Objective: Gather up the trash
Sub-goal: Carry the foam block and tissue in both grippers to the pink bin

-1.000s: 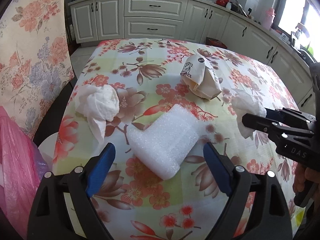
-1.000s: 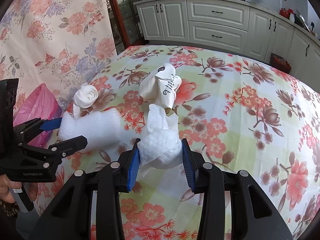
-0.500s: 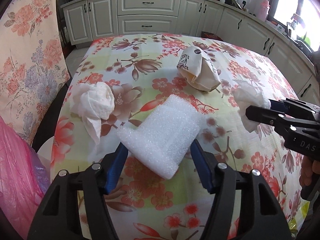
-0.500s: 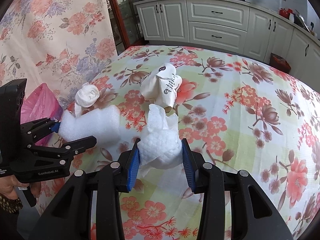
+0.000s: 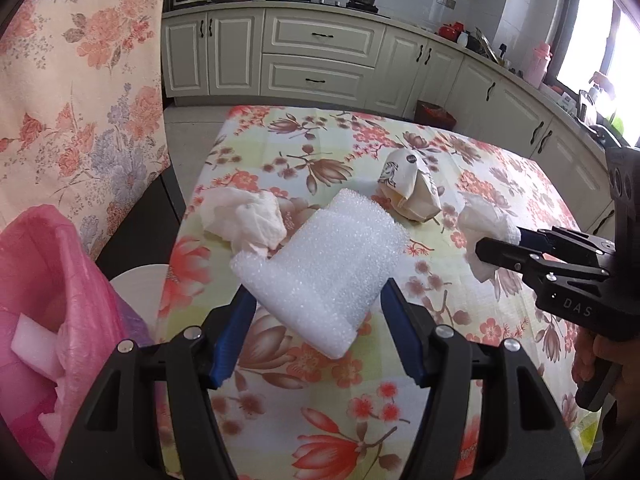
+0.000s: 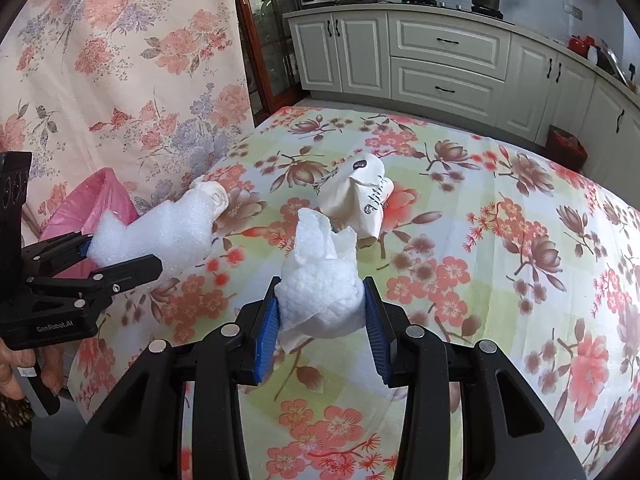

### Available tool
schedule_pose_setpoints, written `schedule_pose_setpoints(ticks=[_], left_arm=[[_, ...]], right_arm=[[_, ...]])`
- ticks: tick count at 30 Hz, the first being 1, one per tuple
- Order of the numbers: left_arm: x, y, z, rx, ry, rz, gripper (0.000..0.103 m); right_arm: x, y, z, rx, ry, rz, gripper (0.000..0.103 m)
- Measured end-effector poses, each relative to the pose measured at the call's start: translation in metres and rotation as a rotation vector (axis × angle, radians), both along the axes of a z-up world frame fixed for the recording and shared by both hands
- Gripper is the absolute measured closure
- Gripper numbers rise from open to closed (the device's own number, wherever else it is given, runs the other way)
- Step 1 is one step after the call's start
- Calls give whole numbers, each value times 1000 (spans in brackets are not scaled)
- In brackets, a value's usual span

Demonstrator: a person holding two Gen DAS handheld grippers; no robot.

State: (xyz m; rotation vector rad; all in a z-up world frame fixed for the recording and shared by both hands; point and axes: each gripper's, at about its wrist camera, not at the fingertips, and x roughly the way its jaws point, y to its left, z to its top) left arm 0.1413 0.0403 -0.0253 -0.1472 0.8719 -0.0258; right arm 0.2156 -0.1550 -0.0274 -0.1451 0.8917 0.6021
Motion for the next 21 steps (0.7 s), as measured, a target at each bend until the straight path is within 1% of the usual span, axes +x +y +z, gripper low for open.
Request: schedule_pose_setpoints(ticks=[11, 21], left_arm=[[-51, 65, 51, 31, -102, 148, 41], [-91, 133, 70, 63, -143, 304, 41]], right_arm=[[-12, 38, 26, 16, -44, 76, 64], [-27, 91, 47, 26, -80, 173, 64]])
